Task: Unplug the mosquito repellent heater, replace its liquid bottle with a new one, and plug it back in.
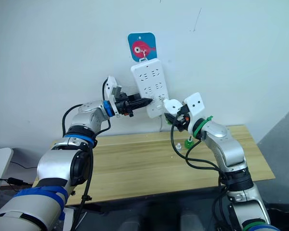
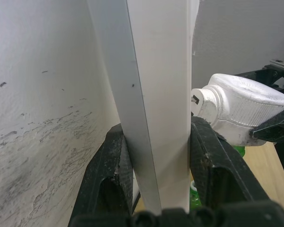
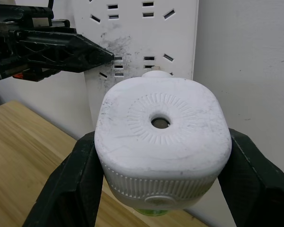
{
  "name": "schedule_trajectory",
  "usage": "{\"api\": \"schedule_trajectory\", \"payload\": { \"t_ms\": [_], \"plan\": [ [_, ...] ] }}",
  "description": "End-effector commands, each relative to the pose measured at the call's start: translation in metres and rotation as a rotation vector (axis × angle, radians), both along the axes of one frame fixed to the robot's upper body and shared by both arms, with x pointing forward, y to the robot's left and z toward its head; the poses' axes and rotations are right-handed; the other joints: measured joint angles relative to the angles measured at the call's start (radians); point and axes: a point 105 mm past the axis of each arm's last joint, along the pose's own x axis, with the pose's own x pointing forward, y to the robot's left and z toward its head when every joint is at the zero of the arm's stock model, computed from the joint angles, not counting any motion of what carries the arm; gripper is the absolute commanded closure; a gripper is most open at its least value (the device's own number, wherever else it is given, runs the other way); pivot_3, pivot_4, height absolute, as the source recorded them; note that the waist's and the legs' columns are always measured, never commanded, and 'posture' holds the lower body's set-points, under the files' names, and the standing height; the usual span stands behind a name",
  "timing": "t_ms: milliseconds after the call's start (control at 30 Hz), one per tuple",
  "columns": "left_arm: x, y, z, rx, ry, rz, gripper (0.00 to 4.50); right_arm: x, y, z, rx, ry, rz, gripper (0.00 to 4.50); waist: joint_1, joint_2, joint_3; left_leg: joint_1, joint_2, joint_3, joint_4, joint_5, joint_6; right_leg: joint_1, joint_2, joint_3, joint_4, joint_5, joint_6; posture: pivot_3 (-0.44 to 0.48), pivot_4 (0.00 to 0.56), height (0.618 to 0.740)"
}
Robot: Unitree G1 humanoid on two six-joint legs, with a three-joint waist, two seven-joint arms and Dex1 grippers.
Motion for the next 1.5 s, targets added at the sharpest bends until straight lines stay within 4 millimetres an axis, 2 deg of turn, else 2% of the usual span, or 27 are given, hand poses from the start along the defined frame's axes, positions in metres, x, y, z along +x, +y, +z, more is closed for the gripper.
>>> {"api": "schedule_trajectory", "payload": {
  "t_ms": [33, 333, 567, 733, 1033, 1200, 1500],
  "plan": [
    [-0.005, -0.013, 0.014, 0.007, -0.079, -0.066, 3.13, 0.003, 0.004, 0.021, 0.003, -0.082, 0.004, 1.56, -0.001, 0.000, 0.000, 0.000, 0.000, 0.000, 0.000, 0.000, 0.000, 0.000, 0.000, 0.000, 0.000, 0.000, 0.000, -0.129, 0.086, 0.740],
    [-0.006, -0.015, 0.013, 0.024, -0.093, -0.074, 3.13, 0.000, 0.015, 0.026, -0.006, -0.086, 0.059, 1.56, -0.008, 0.000, 0.000, 0.000, 0.000, 0.000, 0.000, 0.000, 0.000, 0.000, 0.000, 0.000, 0.000, 0.000, 0.000, -0.125, 0.088, 0.740],
    [-0.005, -0.019, 0.014, 0.025, -0.108, -0.072, 3.13, -0.003, 0.023, 0.019, -0.048, -0.059, 0.096, 1.56, -0.008, 0.000, 0.000, 0.000, 0.000, 0.000, 0.000, 0.000, 0.000, 0.000, 0.000, 0.000, 0.000, 0.000, 0.000, -0.121, 0.090, 0.740],
    [-0.005, -0.020, 0.015, 0.025, -0.115, -0.070, 3.13, -0.003, 0.018, 0.009, -0.086, -0.032, 0.078, 1.56, -0.007, 0.000, 0.000, -0.001, 0.000, 0.000, 0.000, 0.000, 0.000, 0.000, -0.001, 0.000, 0.000, 0.000, 0.000, -0.121, 0.090, 0.740],
    [-0.003, -0.017, 0.016, 0.032, -0.122, -0.054, 3.13, -0.008, 0.005, 0.004, -0.066, -0.014, 0.039, 1.56, -0.002, 0.000, 0.000, -0.001, -0.001, -0.001, 0.000, 0.000, 0.000, 0.000, -0.001, 0.000, 0.000, 0.000, 0.000, -0.124, 0.096, 0.740],
    [-0.003, -0.019, 0.016, 0.035, -0.122, -0.054, 3.13, -0.006, 0.007, 0.008, -0.056, -0.024, 0.027, 1.56, -0.002, 0.000, 0.000, -0.001, -0.001, 0.000, 0.000, 0.000, 0.000, -0.001, -0.001, 0.000, 0.000, 0.000, 0.000, -0.128, 0.097, 0.740],
    [-0.002, -0.022, 0.018, 0.035, -0.126, -0.056, 3.13, 0.003, 0.005, 0.031, 0.034, -0.080, -0.023, 1.56, -0.003, 0.000, 0.000, -0.001, -0.001, 0.000, 0.000, 0.000, 0.000, -0.001, -0.001, 0.000, 0.000, 0.000, 0.000, -0.128, 0.097, 0.740]
  ]
}}
